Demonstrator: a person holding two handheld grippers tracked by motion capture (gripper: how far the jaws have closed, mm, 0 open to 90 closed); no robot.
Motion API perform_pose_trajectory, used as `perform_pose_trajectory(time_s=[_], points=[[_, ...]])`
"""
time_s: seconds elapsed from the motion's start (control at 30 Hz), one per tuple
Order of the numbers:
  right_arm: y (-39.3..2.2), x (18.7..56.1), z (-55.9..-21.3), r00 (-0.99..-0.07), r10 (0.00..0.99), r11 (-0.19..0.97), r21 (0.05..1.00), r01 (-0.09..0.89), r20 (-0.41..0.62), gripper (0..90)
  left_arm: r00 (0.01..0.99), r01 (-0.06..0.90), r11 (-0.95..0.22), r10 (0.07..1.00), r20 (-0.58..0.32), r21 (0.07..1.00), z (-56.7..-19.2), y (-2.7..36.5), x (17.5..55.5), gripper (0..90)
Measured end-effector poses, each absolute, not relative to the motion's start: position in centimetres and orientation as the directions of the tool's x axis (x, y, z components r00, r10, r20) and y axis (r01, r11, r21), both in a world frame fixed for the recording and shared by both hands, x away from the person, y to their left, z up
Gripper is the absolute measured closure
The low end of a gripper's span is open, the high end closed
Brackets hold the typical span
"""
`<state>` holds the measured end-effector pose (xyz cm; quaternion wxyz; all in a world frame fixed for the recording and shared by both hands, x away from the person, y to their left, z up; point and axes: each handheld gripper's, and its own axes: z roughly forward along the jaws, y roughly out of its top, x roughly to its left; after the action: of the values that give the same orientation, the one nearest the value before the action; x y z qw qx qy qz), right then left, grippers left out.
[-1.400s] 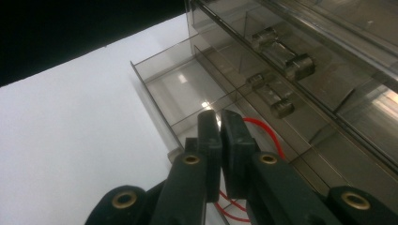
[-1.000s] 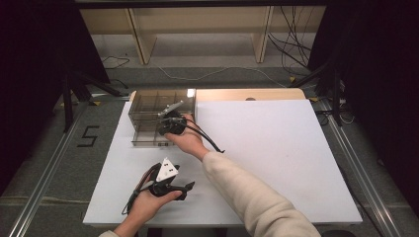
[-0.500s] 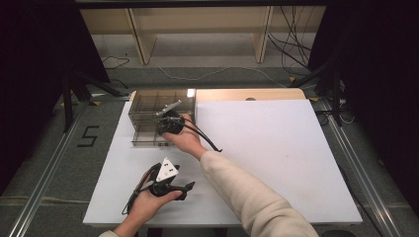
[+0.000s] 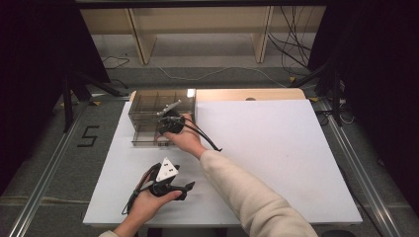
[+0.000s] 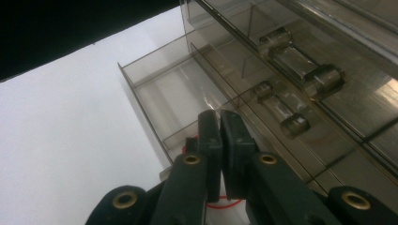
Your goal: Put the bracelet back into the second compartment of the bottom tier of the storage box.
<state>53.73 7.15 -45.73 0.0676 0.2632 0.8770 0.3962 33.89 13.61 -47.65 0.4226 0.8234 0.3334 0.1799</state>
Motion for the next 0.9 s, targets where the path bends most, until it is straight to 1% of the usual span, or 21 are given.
perform_pose_trajectory(time_s=[0.17,0.37,0.47,0.9], points=[[7.1,53.6,-45.7,-0.856,0.51,0.557,0.727,0.402,0.083,86.3,0.713,0.398,-0.421,0.701,0.014,0.815,-47.7,13.6,33.9,21.7],[6.8,53.2,-45.8,-0.854,0.513,0.551,0.729,0.406,0.088,81.9,0.713,0.398,-0.42,0.701,0.013,0.816,-47.7,13.6,33.9,21.9],[6.3,53.0,-45.8,-0.85,0.519,0.552,0.724,0.413,0.089,77.8,0.713,0.397,-0.42,0.701,0.014,0.816,-47.7,13.6,33.9,21.9],[4.2,52.2,-44.8,-0.841,0.534,0.533,0.74,0.411,0.083,70.4,0.712,0.398,-0.421,0.702,0.015,0.815,-47.7,13.6,33.9,22.0]])
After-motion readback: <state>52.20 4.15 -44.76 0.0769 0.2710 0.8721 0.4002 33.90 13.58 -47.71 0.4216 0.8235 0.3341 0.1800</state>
